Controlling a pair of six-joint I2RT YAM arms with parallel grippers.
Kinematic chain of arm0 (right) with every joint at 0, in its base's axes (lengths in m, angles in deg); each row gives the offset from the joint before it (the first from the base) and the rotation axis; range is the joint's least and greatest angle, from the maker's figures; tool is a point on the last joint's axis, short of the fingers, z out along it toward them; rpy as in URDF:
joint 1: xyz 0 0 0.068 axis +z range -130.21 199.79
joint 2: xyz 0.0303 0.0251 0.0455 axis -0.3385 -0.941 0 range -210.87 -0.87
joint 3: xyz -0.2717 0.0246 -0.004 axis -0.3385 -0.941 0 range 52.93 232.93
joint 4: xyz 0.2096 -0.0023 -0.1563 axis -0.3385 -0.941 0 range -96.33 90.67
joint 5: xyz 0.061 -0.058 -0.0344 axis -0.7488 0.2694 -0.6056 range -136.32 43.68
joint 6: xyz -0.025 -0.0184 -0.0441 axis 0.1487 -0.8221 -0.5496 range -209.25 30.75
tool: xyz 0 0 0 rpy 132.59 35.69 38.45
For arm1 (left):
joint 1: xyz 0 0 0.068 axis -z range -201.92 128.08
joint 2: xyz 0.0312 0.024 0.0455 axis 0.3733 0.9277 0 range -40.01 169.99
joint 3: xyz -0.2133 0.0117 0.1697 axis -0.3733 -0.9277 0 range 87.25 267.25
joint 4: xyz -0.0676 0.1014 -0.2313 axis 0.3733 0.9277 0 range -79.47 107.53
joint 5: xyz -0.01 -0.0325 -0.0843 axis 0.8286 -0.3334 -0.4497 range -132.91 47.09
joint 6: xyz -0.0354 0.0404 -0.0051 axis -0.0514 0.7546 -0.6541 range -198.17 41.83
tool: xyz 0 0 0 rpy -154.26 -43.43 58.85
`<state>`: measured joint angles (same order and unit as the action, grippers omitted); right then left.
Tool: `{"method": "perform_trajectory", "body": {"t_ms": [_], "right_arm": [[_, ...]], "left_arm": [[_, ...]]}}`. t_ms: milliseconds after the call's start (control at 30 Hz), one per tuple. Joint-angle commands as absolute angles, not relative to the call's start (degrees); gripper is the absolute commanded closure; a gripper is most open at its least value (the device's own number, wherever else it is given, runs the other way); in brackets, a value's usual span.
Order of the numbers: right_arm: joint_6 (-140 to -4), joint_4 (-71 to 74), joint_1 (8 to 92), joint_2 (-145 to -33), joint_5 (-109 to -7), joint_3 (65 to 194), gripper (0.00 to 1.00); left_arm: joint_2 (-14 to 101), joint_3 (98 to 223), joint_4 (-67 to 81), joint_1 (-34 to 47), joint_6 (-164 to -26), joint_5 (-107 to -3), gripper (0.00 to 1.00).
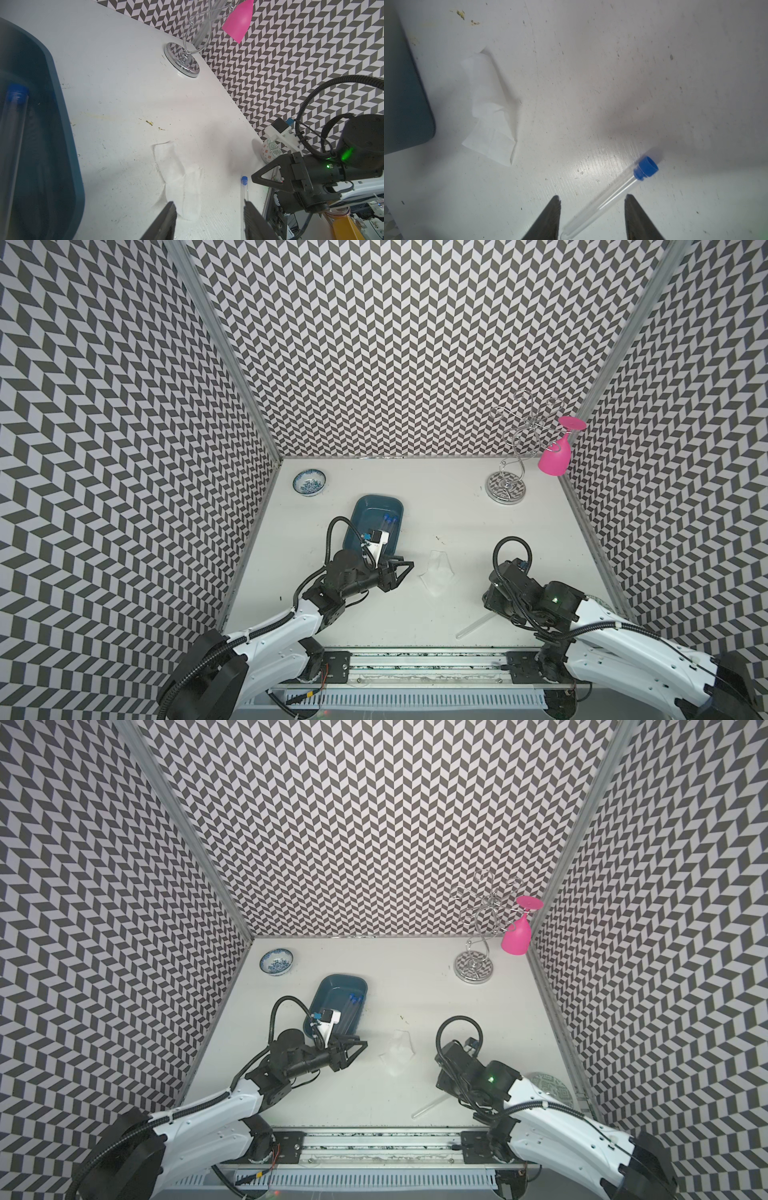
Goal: Wipe the exteriors of test tubes
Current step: Pick up the test tube at the center of the board.
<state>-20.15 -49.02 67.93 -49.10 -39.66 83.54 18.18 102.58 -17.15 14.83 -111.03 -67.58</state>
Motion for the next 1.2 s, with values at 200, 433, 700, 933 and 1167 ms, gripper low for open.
{"method": "perform_trajectory", "body": {"t_ms": [200,433,700,933,1167], "right_arm": [[-17.28,-42.37,68.30,-48.55,-44.94,75.64,0.50],[-17.55,-30.41,68.08,-57.67,-45.98,75.17,0.52],[-23.45,-26.29,66.39,-66.67,-41.58,77.26,0.64],[-29.94,-25.68,64.22,-76.01,-40.77,81.87,0.81],[-33.91,-23.11,63.29,-81.89,-39.25,84.90,0.90]], "left_arm": [[18.98,101.03,-20.71,15.25,-112.14,-67.29,0.45],[17.77,100.89,-19.16,16.45,-112.59,-66.90,0.45],[14.49,100.29,-16.12,17.87,-112.86,-64.83,0.45],[11.78,99.73,-13.84,18.15,-112.72,-63.78,0.45],[11.80,99.96,-13.17,18.59,-112.95,-64.27,0.45]]}}
